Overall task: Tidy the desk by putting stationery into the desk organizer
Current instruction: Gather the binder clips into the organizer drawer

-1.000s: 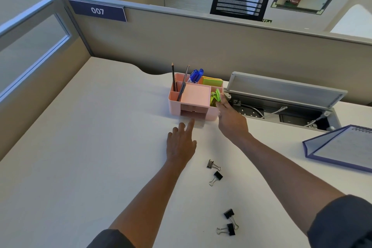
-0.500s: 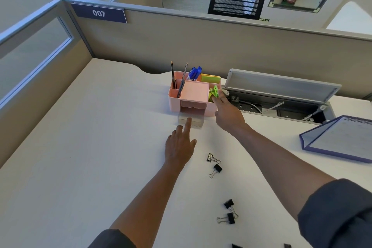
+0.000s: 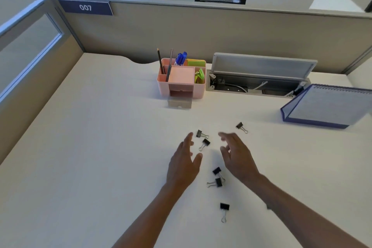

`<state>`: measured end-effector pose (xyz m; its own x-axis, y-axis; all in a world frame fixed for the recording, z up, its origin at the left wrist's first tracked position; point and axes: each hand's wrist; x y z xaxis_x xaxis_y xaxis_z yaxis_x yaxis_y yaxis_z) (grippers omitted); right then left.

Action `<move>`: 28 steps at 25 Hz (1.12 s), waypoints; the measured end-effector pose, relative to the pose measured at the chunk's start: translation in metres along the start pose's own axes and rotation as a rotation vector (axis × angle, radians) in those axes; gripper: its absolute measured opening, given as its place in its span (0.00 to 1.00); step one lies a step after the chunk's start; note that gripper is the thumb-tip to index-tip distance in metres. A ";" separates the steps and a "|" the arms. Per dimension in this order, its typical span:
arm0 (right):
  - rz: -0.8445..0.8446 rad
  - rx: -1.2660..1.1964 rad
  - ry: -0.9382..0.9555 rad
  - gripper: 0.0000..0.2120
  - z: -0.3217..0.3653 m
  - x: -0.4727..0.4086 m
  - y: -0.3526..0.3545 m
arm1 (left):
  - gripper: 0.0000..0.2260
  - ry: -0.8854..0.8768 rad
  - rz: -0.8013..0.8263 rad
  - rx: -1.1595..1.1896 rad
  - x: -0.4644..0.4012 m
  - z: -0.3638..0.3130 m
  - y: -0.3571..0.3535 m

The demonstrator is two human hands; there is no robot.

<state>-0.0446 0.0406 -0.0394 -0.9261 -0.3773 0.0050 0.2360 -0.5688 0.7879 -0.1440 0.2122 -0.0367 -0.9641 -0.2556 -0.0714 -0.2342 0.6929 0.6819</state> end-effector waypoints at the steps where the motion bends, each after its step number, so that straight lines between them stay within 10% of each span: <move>1: 0.013 -0.014 -0.016 0.20 -0.008 0.022 0.000 | 0.30 -0.014 0.020 0.019 0.016 -0.005 -0.007; 14: 0.230 -0.045 -0.165 0.19 -0.070 0.136 0.002 | 0.21 0.020 0.229 -0.108 0.125 -0.034 -0.059; 28: 0.324 -0.055 -0.130 0.13 -0.077 0.149 0.010 | 0.10 0.137 0.037 -0.419 0.141 -0.071 -0.099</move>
<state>-0.1572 -0.0775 -0.0782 -0.8296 -0.4501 0.3304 0.5358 -0.4750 0.6981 -0.2476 0.0595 -0.0627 -0.9388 -0.3424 0.0365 -0.1017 0.3770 0.9206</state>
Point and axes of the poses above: each hand's wrist, its own x-axis away from the middle knuckle, its own y-axis out of the back of the hand, z = x × y, and after that the axes turned 12 degrees about -y, right-handed
